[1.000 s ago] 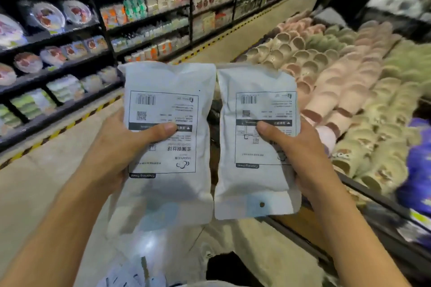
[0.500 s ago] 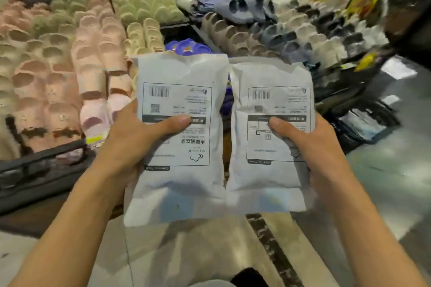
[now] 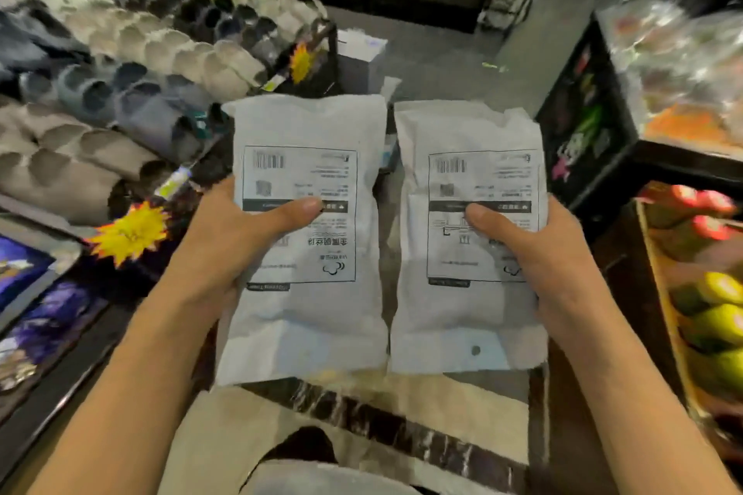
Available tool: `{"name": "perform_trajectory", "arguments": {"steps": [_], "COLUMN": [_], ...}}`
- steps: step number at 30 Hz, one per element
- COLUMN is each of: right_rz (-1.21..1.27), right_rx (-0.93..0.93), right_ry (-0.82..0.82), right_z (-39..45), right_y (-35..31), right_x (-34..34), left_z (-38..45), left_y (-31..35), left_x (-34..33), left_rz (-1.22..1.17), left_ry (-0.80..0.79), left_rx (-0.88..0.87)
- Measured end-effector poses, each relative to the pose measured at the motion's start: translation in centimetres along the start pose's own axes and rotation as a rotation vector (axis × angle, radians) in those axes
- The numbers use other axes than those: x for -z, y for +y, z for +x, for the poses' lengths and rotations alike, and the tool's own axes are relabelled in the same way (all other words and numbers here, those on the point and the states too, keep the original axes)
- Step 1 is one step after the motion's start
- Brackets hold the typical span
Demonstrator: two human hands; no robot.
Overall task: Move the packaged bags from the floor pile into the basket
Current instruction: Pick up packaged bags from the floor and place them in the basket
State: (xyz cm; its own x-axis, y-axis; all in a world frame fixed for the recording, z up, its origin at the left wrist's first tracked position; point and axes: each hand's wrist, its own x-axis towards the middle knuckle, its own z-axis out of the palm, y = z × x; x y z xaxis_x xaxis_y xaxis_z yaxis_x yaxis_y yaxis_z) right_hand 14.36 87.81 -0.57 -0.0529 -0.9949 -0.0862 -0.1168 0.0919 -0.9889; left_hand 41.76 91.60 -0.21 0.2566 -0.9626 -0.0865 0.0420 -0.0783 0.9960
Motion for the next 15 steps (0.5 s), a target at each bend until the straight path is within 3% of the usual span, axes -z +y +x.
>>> {"name": "perform_trajectory", "arguments": {"steps": [4, 15], "right_rz": [0.013, 0.100], "right_rx": [-0.039, -0.115], "right_ry": [0.130, 0.257], "right_z": [5.1, 25.5], "right_y": [1.0, -0.3], "right_x": [3.5, 7.2], "left_z": [7.6, 30.5], "left_y": [0.0, 0.5], "left_x": [-5.6, -17.0], "left_rz": [0.051, 0.002], "left_ry": [-0.119, -0.272], "left_rx": [0.000, 0.058]}}
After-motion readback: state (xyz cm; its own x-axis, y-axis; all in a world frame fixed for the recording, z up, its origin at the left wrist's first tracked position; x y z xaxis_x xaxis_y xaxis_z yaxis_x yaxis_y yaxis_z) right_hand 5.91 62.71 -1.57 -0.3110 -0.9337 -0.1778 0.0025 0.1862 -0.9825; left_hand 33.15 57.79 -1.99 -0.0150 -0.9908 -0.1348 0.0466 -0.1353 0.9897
